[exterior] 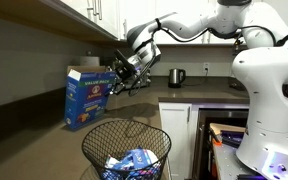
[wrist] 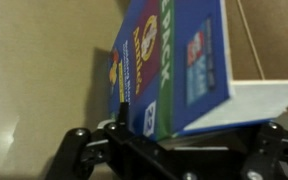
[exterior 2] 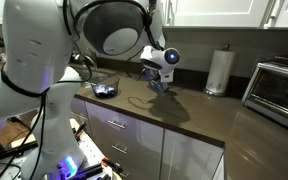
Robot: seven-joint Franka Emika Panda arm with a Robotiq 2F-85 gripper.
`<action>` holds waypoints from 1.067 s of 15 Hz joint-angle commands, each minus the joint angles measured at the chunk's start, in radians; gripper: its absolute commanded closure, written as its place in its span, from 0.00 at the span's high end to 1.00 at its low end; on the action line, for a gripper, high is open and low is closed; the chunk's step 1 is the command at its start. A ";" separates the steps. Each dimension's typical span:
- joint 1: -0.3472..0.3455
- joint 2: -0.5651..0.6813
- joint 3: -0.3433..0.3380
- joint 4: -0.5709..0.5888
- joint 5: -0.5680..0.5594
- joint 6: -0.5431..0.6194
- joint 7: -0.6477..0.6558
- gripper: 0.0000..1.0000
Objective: Pour the contents from the box into the black then put the box on the counter
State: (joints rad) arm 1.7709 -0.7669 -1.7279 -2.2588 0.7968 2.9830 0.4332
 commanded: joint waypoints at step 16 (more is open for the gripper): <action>-0.037 0.000 0.129 -0.107 -0.004 0.315 -0.047 0.99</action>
State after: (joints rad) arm 1.7670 -0.7667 -1.6423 -2.3332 0.7943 3.2382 0.4003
